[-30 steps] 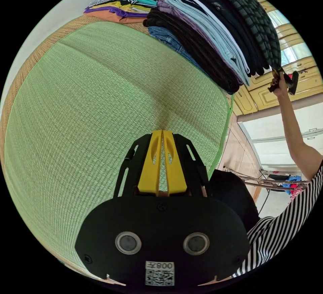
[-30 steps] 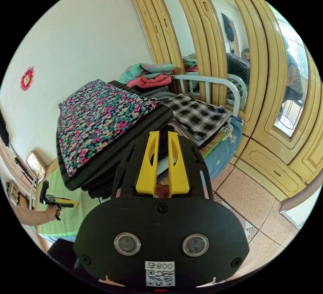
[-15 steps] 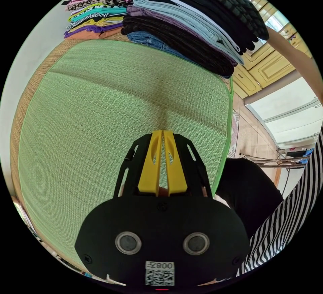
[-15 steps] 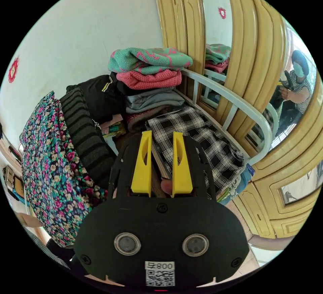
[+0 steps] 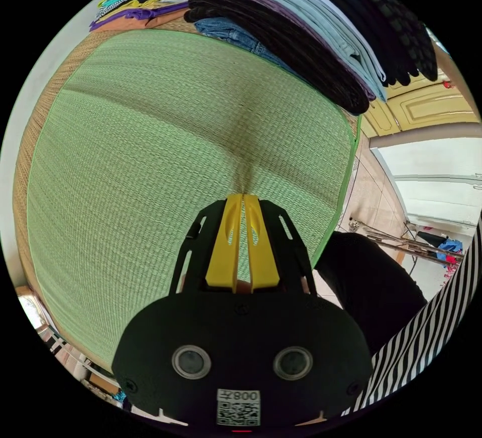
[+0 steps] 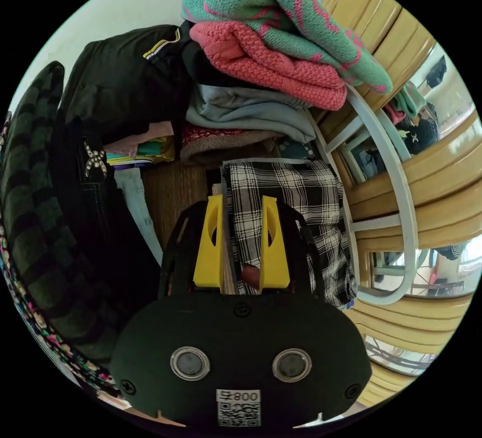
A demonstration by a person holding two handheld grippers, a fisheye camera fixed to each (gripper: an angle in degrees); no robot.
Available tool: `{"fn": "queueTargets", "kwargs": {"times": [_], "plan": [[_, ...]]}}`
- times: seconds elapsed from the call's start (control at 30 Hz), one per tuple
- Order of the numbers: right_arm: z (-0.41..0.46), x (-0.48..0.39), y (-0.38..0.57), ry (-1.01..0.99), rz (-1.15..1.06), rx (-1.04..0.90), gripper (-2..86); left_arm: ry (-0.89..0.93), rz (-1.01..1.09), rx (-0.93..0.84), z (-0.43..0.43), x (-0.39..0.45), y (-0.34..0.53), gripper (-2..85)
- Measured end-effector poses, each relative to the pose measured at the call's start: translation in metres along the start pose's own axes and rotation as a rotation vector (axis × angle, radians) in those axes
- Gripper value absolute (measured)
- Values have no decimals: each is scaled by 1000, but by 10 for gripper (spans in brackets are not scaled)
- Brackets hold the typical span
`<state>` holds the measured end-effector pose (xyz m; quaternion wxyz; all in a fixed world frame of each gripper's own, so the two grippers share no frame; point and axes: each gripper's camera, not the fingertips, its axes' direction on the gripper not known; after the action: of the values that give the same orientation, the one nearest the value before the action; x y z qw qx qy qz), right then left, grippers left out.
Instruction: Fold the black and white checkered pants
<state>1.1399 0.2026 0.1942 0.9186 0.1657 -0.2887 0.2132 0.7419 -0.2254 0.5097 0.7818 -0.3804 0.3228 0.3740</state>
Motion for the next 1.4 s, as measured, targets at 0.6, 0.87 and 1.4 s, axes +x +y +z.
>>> {"fn": "queueTargets", "kwargs": {"times": [0.6,0.87,1.4], "plan": [[-48,19,75,-180,432,277,23,-14,-31,-18,-20,2,55,4],[-200,0,170,-400,538,707,19,32,-48,20,-36,-5,107,2],[-638,-403,212,-556,-94,1236,17,330,-132,680,-216,-27,317,12]]}}
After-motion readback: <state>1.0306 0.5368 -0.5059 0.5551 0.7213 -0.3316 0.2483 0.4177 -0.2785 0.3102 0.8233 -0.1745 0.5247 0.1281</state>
